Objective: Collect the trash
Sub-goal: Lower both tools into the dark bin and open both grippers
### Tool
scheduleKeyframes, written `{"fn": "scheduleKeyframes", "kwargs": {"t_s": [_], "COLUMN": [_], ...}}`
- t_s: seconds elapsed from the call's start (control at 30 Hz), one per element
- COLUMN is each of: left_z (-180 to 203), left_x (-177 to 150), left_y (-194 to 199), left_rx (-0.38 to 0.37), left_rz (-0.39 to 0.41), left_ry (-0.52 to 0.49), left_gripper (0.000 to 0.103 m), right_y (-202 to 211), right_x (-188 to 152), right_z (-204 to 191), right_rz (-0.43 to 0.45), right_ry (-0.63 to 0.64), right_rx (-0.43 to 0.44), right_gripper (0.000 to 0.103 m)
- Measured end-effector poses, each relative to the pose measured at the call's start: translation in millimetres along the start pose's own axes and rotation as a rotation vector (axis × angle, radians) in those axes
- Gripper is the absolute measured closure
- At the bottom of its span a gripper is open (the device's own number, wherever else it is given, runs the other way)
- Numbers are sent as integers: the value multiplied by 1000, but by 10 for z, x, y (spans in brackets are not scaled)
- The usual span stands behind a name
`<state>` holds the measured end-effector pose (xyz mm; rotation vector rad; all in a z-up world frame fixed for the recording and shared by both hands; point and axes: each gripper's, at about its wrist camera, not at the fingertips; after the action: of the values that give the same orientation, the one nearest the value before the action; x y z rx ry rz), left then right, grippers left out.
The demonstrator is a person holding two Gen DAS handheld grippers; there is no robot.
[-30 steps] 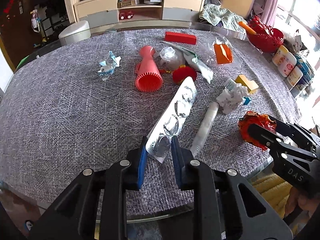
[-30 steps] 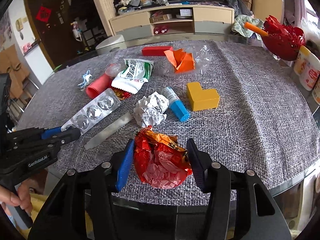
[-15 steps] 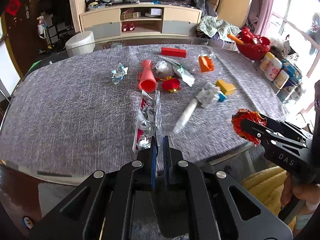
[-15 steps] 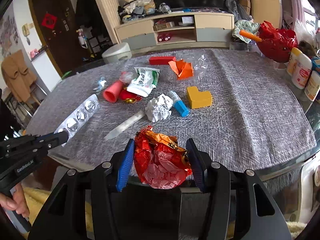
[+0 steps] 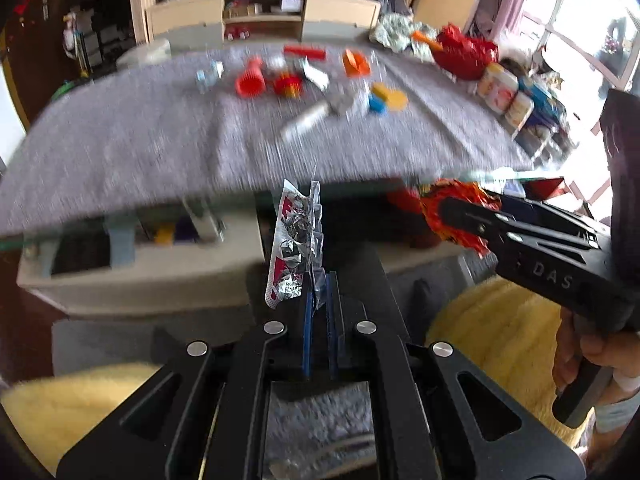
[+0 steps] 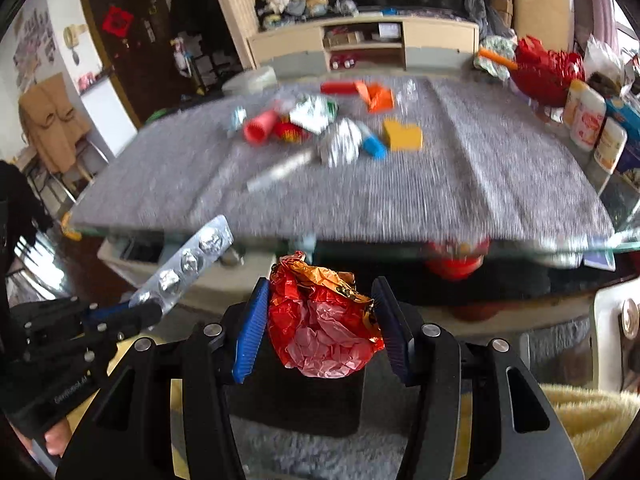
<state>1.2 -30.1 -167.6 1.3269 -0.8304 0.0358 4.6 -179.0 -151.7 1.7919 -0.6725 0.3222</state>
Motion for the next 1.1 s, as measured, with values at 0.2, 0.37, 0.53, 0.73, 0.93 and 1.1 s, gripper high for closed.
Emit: {"fn": "scheduleKeyframes", "kwargs": {"t_s": [0.2, 0.37, 0.53, 0.73, 0.93, 1.1], "left_z": [84, 44, 36, 50, 10, -61], "left_x": [-311, -474, -538, -511, -498, -480], "left_y": [-410, -734, -895, -976, -989, -938], "left_rx": [-65, -107, -135, -154, -146, -125], "left_rz": [-110, -185, -209, -219, -216, -199], "left_ry": [35, 76, 88, 87, 94, 109], "left_gripper": [98, 98, 98, 98, 64, 46], "right_y": [-366, -757, -1025, -1053, -1036, -961], "right_x": [-293, -504, -560, -524, -441, -361], "right_z": [76, 177, 255, 213, 239, 248], "right_rz": [-115, -220, -293, -300, -287, -254], "right_ry": [-18, -59, -104, -104, -127, -133], "right_rx": [-29, -67, -59, -63, -63, -86], "right_gripper": [50, 49, 49, 46, 30, 18]}}
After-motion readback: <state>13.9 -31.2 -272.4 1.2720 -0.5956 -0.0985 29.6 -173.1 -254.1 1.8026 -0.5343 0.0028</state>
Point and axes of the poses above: each gripper's, at about its wrist camera, not at the fingertips, and y roughly against the way its jaws point, z to its right, x to its top, and after that the axes turned 14 degrees about -y, right-handed
